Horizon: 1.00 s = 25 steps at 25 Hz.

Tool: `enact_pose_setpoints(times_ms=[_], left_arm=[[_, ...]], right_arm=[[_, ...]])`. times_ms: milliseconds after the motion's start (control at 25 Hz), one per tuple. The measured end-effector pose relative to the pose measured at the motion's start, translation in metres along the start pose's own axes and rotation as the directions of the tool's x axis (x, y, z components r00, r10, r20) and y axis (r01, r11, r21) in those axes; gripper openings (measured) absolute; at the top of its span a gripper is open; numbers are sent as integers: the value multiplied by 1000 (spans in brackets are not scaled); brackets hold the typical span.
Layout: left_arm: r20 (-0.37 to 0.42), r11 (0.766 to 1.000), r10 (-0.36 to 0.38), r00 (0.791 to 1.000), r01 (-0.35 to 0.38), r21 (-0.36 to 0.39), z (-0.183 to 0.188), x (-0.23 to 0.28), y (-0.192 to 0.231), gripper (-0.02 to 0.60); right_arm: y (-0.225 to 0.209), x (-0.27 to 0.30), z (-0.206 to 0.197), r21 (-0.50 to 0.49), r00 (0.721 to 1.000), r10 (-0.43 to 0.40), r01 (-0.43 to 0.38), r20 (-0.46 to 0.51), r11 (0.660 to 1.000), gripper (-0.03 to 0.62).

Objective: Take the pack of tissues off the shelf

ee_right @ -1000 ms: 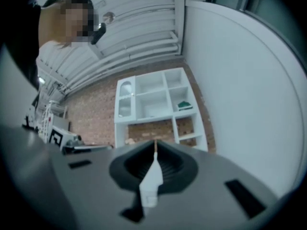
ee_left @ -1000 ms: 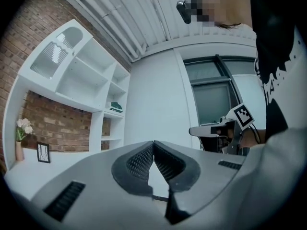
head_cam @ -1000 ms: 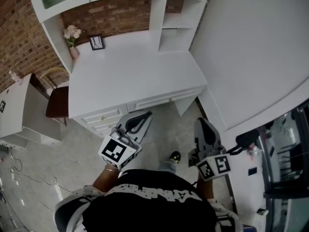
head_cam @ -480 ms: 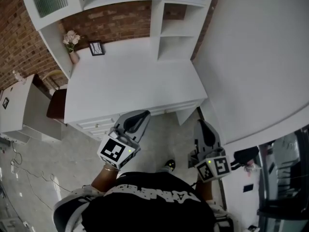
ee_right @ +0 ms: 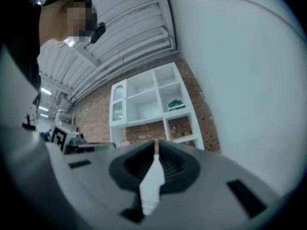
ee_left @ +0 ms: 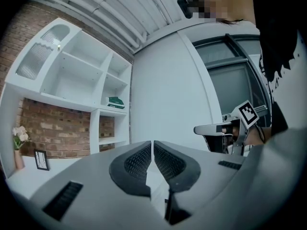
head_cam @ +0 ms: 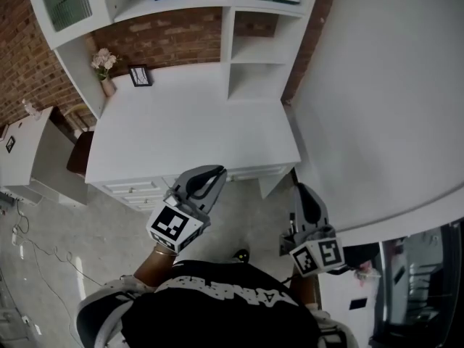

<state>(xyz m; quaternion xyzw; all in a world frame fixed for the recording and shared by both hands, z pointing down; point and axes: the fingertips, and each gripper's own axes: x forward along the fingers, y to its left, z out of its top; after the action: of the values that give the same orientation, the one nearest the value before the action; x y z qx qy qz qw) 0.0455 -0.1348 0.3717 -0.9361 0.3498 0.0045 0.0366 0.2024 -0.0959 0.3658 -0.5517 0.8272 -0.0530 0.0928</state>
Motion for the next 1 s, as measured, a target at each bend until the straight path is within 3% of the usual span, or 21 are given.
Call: enact_pose_setpoints(times_ms=[560, 720, 1000], left_arm=[[-19, 998, 55, 998, -55, 25, 3, 57, -27, 37], [-24, 996, 83, 996, -83, -9, 9, 61, -24, 38], [5, 996, 92, 996, -92, 6, 12, 78, -4, 44]], right_arm=[[-69, -2, 16, -16, 998, 58, -58, 9, 998, 34], [-75, 8, 26, -37, 997, 74, -73, 25, 997, 34], [-78, 33, 38, -62, 993, 113, -111, 32, 992, 34]])
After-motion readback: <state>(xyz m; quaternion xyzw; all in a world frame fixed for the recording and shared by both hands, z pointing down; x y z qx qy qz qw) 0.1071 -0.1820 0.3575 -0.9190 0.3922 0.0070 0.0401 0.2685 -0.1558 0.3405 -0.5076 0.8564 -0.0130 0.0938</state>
